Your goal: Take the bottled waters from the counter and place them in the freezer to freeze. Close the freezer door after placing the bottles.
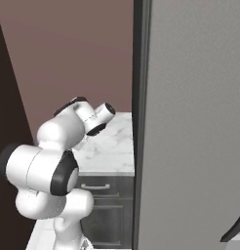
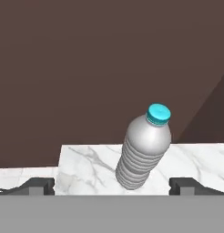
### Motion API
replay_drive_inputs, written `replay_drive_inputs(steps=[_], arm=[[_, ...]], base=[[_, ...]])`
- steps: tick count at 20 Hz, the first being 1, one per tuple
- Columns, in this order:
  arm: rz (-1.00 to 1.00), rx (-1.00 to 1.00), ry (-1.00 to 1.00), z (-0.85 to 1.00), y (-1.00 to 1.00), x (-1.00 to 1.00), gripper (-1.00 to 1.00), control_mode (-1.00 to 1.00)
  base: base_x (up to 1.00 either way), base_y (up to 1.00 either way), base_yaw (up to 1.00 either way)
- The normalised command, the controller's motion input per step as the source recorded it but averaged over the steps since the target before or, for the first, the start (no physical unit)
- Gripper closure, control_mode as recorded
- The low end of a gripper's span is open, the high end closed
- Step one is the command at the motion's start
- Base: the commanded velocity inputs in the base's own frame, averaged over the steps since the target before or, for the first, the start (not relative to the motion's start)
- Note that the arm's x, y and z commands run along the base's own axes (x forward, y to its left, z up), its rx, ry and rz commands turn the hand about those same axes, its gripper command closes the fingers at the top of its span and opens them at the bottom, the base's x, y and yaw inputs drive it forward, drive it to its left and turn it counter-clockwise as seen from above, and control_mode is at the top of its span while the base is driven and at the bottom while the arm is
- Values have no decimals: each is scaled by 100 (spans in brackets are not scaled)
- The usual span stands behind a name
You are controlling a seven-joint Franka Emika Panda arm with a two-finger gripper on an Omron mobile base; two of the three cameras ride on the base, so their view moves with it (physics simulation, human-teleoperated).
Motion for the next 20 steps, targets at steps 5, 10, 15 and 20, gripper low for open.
replay_drive_inputs(steps=[5, 10, 15, 20], arm=[[6, 9, -6, -22, 0, 0, -100, -100], [1, 8, -6, -9, 0, 2, -100, -100], [0, 7, -1, -3, 0, 5, -100, -100], [0, 3, 0, 0, 0, 26, -100, -100]], base=[[0, 0, 0], [0, 0, 0], [0, 0, 0], [0, 0, 0]])
